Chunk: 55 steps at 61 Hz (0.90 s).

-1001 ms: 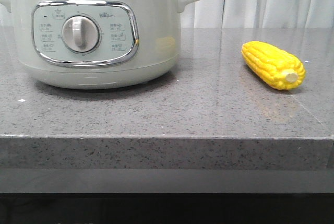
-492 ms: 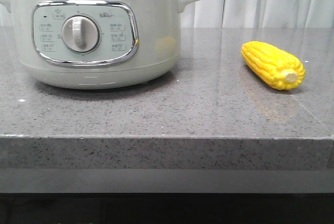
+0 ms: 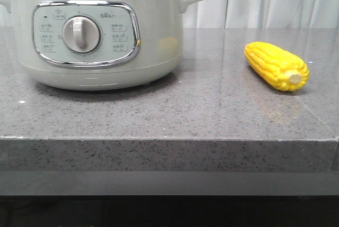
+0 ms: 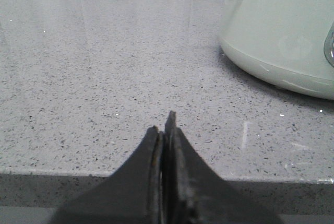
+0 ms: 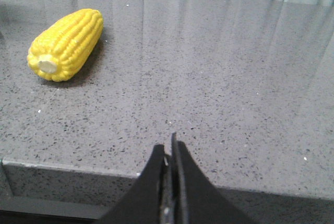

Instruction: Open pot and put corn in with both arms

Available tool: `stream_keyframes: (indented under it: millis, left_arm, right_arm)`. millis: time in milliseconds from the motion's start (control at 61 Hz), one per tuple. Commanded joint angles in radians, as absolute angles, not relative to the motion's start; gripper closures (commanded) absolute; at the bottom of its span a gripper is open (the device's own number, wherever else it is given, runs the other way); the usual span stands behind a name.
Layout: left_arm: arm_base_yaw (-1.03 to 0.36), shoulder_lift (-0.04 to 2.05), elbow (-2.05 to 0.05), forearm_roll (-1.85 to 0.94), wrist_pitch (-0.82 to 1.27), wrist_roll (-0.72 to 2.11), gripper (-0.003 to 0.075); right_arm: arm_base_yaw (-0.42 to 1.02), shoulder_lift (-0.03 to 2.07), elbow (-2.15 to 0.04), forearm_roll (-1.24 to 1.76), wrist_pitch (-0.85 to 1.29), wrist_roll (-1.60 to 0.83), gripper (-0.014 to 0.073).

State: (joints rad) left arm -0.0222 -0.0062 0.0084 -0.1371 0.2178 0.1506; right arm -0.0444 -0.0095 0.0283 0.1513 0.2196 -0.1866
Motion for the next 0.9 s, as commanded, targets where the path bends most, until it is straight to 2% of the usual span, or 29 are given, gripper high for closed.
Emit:
stream_keyframes:
  millis: [0,345,525,689,886]
  left_arm:
    - [-0.021,-0.028,0.008,-0.144,0.136,0.146,0.0738]
    - [-0.021,-0.028,0.008,-0.144,0.127,0.146,0.0738]
    - [-0.021,-0.028,-0.014,-0.144,0.030,0.146,0.0738]
    - [-0.021,-0.003,-0.171,-0.144,0.057,0.146,0.0738]
    - [-0.021,0.203,-0.444,-0.144,0.246,0.146,0.0738]
  right_arm:
    - [-0.047,-0.032,0.025,0.143,0.141,-0.187,0.0662]
    - [-0.047,-0.032,0.025,0.143,0.132,-0.187,0.0662]
    - [-0.047,-0.032,0.004,0.145,0.097,-0.187,0.0662]
    - [-0.047,-0.026,-0.142,0.145,0.184,-0.187,0.0661]
    - [-0.047,0.103,-0.394,0.145,0.247,-0.187,0.0652]
